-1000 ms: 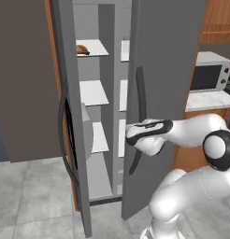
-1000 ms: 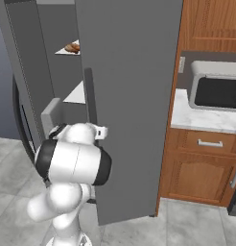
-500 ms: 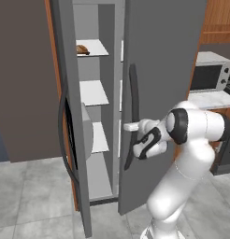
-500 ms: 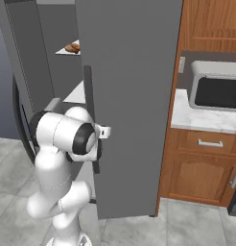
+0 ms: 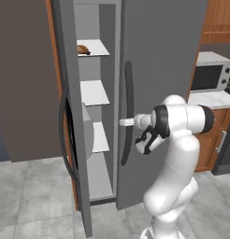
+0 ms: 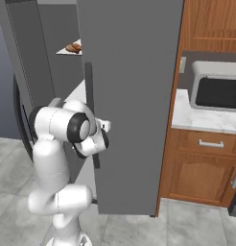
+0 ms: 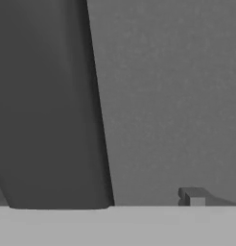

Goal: There's a chicken drumstick in the fridge that needs to be moved to the freezer for freezing. Pick up the chicken drumstick from the fridge, place it on any shelf in the freezer, and close the fridge and freezer doors when done.

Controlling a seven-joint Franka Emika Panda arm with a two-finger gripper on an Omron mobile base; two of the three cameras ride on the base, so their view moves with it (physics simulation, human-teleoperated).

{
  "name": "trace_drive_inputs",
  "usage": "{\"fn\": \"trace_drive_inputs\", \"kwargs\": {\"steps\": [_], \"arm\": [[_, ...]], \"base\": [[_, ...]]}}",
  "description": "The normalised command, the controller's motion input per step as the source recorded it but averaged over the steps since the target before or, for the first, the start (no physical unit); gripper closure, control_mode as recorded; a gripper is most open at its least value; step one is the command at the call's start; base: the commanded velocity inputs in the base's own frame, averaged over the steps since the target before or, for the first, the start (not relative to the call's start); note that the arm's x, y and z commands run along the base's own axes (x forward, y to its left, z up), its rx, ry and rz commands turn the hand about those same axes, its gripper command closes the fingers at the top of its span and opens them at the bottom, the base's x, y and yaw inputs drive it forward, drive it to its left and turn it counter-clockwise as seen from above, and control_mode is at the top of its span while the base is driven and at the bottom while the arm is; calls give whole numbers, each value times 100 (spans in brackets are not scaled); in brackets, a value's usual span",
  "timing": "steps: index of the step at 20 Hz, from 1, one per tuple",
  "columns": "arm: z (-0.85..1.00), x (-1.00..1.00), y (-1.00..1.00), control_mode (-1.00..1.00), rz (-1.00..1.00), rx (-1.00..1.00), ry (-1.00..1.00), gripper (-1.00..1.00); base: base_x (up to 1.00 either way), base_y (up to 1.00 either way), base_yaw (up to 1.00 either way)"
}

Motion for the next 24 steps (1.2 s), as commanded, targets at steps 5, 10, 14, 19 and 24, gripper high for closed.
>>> {"fn": "trace_drive_inputs", "kwargs": {"steps": [5, 10, 14, 19, 24], "arm": [[0, 25, 26, -100, -11, -3, 0, -100], [0, 30, 14, -100, -9, 0, 0, -100], [0, 33, 14, -100, -9, 0, 1, -100], [0, 34, 18, -100, -9, -2, 1, -100], [0, 31, 28, -100, -10, -5, 0, -100]], "base": [[0, 0, 0], [0, 0, 0], [0, 0, 0], [0, 0, 0], [0, 0, 0]]}}
